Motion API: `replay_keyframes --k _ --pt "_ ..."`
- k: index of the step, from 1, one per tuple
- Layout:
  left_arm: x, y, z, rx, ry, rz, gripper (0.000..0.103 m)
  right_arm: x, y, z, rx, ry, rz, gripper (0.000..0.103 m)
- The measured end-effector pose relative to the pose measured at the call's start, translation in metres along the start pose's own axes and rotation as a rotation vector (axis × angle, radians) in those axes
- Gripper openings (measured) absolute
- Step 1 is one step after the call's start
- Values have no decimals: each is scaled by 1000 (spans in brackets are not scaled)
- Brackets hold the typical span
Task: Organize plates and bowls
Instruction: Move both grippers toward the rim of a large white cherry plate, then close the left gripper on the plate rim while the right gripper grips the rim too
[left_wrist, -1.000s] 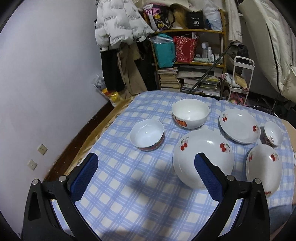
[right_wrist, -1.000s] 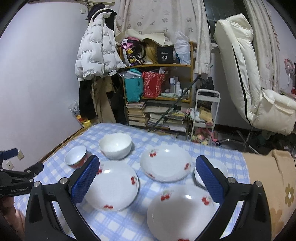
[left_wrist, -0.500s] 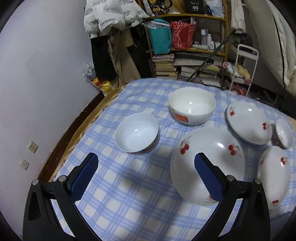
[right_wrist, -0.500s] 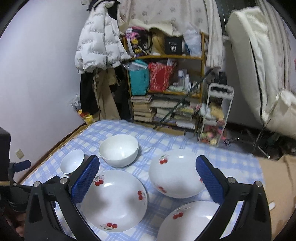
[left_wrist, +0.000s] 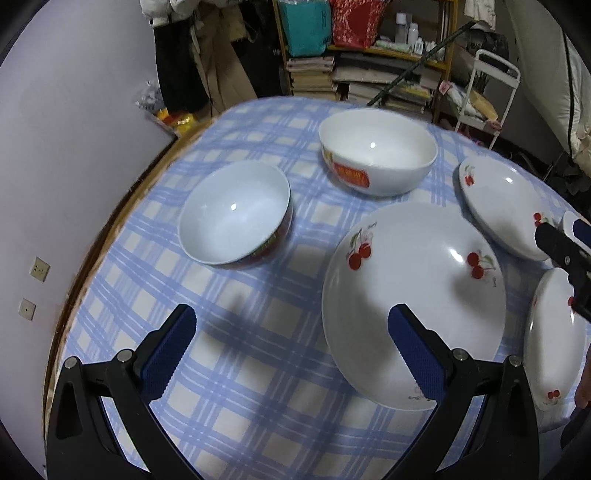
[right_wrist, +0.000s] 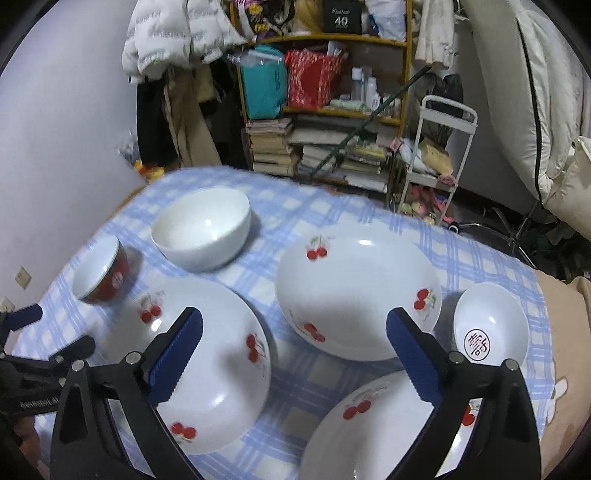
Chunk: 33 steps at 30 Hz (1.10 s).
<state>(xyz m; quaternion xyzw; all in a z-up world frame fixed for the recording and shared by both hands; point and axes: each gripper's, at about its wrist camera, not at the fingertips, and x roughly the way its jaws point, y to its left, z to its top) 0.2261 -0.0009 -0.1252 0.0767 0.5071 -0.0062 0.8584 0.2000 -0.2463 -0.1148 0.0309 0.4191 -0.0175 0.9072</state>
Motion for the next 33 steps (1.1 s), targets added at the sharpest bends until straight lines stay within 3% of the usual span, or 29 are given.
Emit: replay_keyframes --k 9,16,19,21,24,26,31,33 --pt "27 -1 -4 -8 65 -5 102 27 7 -7 -28 56 25 103" --pt "35 -4 -7 8 71 0 102 45 7 -13 -24 118 51 89" --pt "37 -5 -8 13 64 -24 89 52 3 -15 -6 144 70 80" --pt "39 -3 -7 9 79 -60 69 55 2 -16 5 157 78 76" --pt "48 1 -8 -26 124 -116 49 56 3 -15 7 160 85 71" --pt "55 5 -8 -54 150 -134 47 55 3 -14 14 160 99 64" --pt "63 7 -8 -75 170 -153 46 57 4 -14 23 153 116 60" --pt "65 7 -8 -80 182 -155 47 60 6 -14 11 171 131 43"
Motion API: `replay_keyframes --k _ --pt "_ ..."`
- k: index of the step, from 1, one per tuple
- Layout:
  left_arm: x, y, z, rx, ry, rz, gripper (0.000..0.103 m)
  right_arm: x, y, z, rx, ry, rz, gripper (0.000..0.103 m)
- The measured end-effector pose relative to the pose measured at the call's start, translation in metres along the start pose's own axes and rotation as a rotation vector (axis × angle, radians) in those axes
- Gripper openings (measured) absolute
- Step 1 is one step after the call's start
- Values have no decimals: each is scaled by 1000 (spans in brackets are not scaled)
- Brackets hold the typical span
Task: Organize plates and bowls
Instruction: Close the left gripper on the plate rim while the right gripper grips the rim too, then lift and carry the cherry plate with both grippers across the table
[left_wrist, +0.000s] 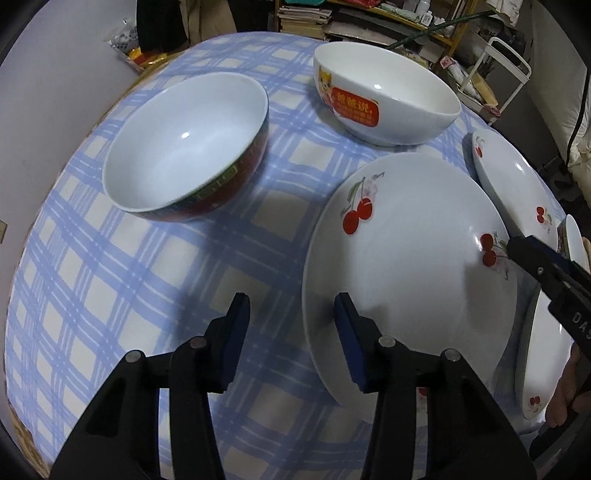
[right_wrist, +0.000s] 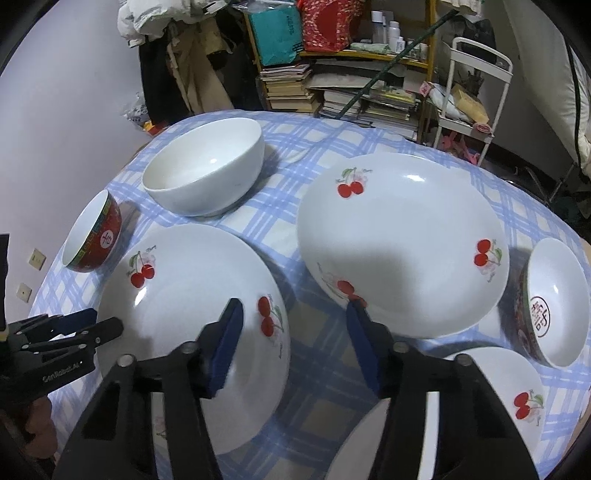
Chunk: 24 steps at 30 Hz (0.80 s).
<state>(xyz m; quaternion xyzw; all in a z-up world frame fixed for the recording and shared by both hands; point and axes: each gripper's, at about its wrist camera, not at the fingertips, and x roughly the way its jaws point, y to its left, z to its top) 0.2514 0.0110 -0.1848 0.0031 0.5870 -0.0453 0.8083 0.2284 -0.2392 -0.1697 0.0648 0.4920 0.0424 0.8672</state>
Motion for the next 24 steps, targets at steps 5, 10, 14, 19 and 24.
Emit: replay_keyframes --k 5,10,14,19,24 --pt "3 -2 2 1 9 -27 43 9 4 -4 -16 36 16 27" --pt "6 -3 2 -1 2 -105 20 18 3 -4 -9 49 30 10" --pt "7 -2 2 -12 -4 -120 20 22 0 -3 0 56 42 10" --pt "10 6 3 -45 10 -172 20 24 -2 -2 10 67 62 10" --pt "8 3 2 -22 13 -155 21 22 -6 -3 44 66 91 10"
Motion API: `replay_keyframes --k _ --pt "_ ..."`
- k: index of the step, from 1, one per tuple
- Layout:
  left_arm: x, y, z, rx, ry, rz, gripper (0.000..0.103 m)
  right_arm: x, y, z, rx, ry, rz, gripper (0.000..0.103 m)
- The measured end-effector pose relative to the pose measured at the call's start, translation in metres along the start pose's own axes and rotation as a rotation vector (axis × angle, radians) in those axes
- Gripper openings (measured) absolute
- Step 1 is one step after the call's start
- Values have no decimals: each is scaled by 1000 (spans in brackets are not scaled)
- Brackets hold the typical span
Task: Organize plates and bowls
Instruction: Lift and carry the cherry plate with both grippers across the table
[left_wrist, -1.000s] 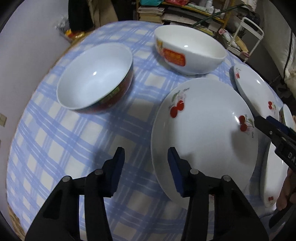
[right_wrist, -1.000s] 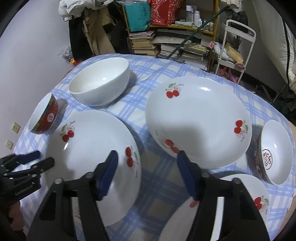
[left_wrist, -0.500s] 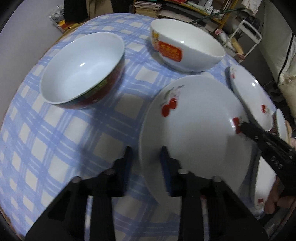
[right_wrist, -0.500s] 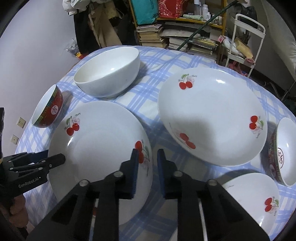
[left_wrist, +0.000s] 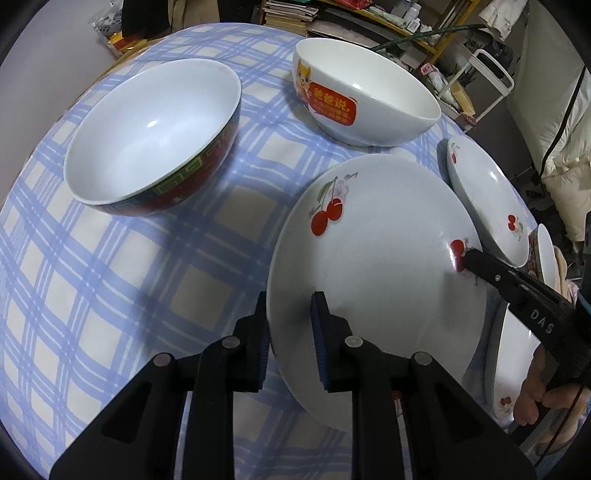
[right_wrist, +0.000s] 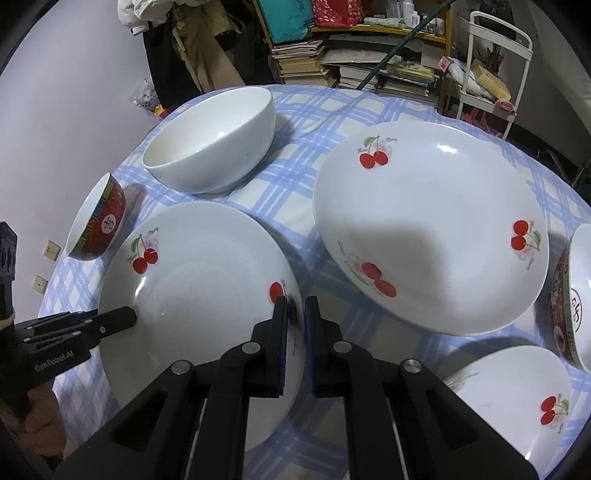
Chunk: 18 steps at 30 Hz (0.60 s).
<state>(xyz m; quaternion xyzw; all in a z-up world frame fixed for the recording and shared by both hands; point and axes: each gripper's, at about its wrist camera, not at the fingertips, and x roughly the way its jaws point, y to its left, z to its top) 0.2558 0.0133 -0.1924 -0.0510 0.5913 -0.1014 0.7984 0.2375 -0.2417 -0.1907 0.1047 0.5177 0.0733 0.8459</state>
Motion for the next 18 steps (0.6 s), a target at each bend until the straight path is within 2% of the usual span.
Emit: replay_keyframes --k 5,10,14,18 --pt "-1 1 1 -23 14 1 21 -4 -4 -2 48 0 53 10" --pt "-6 2 -2 -30 12 14 21 -7 9 -5 -14 -2 16 10" --pt "-12 6 -5 -48 12 4 21 -14 13 -9 -18 -4 22 10" --pt "-22 2 -11 -22 -5 6 21 -25 13 -15 -14 -15 25 10"
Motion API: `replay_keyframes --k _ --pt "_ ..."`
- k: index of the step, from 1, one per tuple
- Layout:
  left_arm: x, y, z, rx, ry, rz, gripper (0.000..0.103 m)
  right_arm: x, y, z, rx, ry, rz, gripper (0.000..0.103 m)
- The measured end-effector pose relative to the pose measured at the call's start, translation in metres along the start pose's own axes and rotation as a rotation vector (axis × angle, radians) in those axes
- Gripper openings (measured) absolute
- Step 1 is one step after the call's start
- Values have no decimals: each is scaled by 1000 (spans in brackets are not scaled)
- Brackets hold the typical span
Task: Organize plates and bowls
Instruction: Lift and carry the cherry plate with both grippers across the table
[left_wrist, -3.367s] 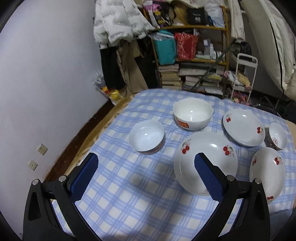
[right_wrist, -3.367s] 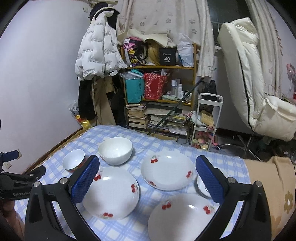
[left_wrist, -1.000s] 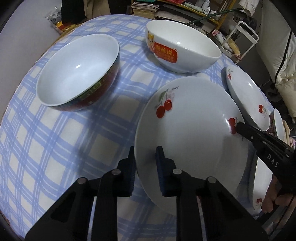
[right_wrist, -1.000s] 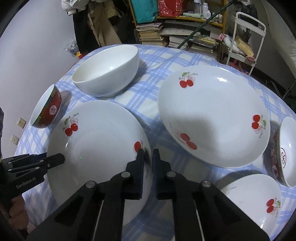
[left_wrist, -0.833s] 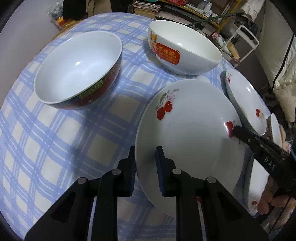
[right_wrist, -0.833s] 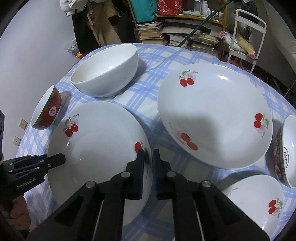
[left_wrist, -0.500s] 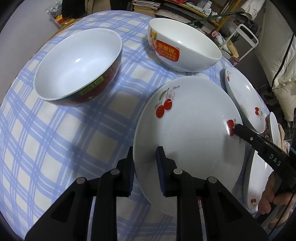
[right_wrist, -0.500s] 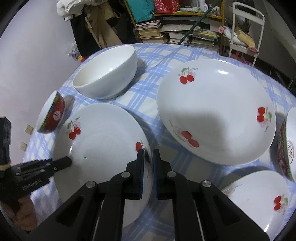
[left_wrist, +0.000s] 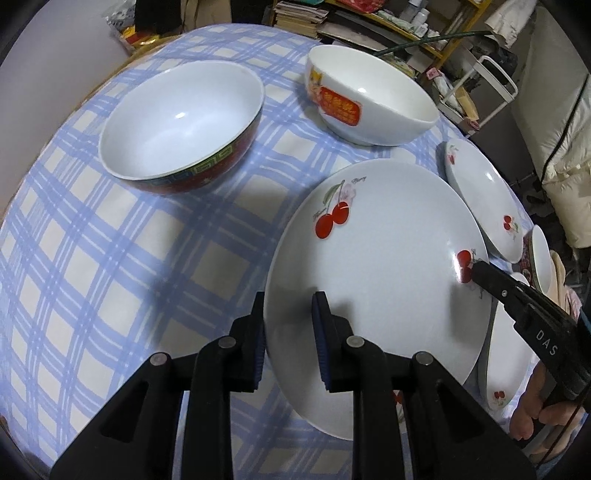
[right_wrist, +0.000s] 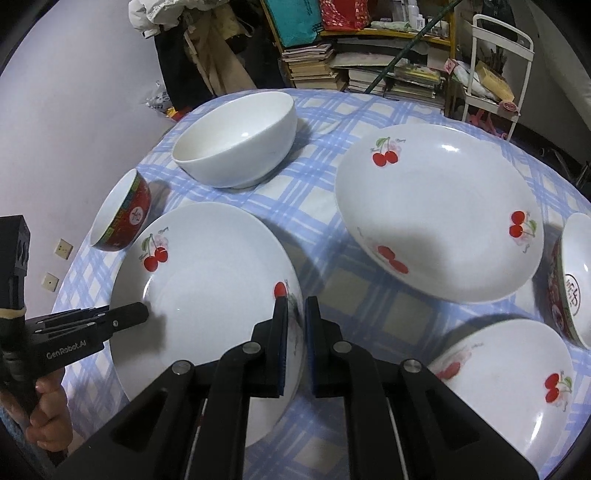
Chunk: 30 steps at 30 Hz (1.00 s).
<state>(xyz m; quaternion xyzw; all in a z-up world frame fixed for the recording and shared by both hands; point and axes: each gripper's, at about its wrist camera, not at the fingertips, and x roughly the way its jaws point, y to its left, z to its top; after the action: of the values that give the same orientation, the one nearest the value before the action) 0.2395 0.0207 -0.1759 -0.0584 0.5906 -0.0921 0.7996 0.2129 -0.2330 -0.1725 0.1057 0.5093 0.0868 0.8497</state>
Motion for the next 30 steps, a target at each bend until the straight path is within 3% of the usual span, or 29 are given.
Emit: replay_keyframes --k 16,30 --pt "-34 -9 -39 18 5 -34 22 -46 3 -40 57 -25 -18 10" --pt "-40 -18 -74 61 80 -13 24 -71 6 -72 75 -35 -75 10"
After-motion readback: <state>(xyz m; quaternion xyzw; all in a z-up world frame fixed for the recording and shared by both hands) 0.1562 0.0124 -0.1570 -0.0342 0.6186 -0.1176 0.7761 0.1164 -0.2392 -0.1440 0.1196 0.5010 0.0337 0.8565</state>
